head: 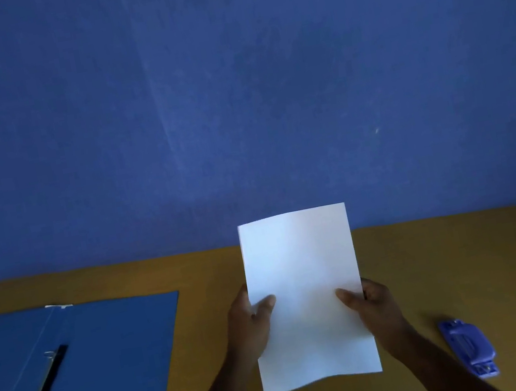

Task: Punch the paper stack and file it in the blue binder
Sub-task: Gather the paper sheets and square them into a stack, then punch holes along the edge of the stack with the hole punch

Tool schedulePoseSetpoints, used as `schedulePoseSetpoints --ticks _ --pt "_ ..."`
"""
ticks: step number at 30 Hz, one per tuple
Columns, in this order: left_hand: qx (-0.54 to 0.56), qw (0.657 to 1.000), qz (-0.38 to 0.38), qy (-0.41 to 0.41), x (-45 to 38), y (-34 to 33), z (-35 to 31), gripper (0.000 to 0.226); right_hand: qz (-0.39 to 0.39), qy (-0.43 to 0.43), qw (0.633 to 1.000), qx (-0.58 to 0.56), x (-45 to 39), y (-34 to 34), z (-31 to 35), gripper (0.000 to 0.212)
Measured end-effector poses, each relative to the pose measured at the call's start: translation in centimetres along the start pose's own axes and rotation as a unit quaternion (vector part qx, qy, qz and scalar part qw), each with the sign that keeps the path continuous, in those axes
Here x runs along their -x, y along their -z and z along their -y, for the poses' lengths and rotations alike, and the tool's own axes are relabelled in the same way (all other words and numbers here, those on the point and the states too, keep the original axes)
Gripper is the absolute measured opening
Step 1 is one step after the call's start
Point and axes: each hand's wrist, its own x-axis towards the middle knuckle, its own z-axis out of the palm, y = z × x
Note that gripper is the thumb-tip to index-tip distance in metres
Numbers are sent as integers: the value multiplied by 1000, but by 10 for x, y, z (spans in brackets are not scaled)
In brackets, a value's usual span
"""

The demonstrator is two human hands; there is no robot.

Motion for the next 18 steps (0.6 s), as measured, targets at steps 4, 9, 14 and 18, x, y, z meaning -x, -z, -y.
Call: schedulePoseSetpoints --ticks 4,9,14,18 --pt "-37 997 45 49 5 -7 6 60 36 -93 995 -5 3 16 -7 15" --pt "-21 994 66 85 16 -28 43 81 59 -147 987 10 20 35 -17 39" --pt "-13 993 52 101 41 -45 22 63 21 -175 983 41 29 67 -26 21" --pt "-14 994 41 104 44 -67 37 72 -83 -170 980 68 30 119 -25 8"
